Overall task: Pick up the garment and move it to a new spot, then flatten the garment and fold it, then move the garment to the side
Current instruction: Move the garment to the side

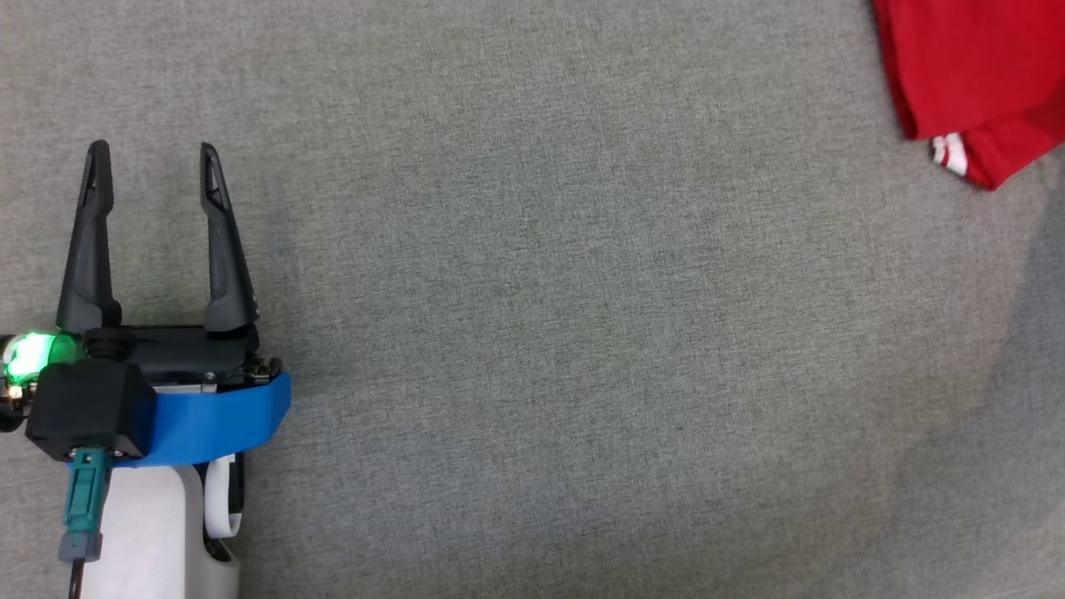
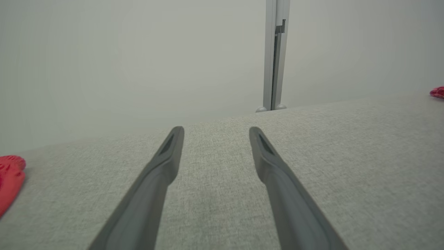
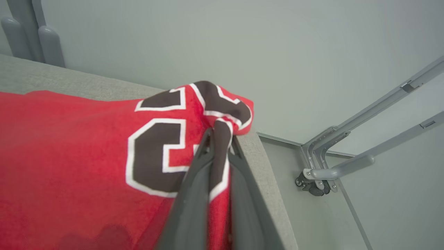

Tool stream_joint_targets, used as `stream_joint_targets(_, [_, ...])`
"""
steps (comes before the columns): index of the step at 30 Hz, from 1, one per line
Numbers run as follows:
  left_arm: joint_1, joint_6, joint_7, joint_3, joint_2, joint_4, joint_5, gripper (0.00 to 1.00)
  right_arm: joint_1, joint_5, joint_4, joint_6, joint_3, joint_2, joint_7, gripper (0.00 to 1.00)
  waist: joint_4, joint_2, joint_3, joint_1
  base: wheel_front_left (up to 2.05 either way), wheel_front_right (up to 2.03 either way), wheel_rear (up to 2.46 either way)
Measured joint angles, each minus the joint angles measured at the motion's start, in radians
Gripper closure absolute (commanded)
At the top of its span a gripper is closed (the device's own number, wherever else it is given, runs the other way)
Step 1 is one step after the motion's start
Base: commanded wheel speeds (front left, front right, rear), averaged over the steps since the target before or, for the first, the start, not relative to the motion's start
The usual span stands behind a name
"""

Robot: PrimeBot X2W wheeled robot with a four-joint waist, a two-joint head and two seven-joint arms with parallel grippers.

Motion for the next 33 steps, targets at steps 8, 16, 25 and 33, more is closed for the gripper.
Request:
stream_joint_targets(8, [-0.001, 0.012, 0.000, -0.002, 0.022, -0.032, 0.000, 0.00, -0.053, -0.002, 0.044, 0.000, -0.015, -0.015, 0.000, 1.00, -0.015, 0.0000, 0.028, 0.0000, 0.00, 0.00, 0.00])
stream_joint_targets(16, [-0.001, 0.025, 0.000, -0.008, 0.030, -0.036, -0.005, 0.00, -0.059, -0.029, 0.044, 0.000, -0.057, -0.004, 0.000, 0.00, -0.014, 0.0001, 0.032, 0.0000, 0.00, 0.00, 0.00])
stream_joint_targets(25, [0.032, 0.035, 0.000, -0.010, 0.019, 0.018, -0.031, 0.00, 0.045, -0.078, -0.095, 0.000, -0.162, 0.058, 0.000, 0.00, 0.006, 0.0000, -0.076, 0.0000, 0.00, 0.00, 0.00])
stream_joint_targets(33, [0.120, 0.032, 0.000, 0.011, -0.002, 0.077, -0.061, 0.00, 0.243, -0.106, -0.311, 0.000, -0.164, 0.182, 0.000, 0.00, 0.041, -0.0004, -0.233, -0.0003, 0.00, 0.00, 0.00])
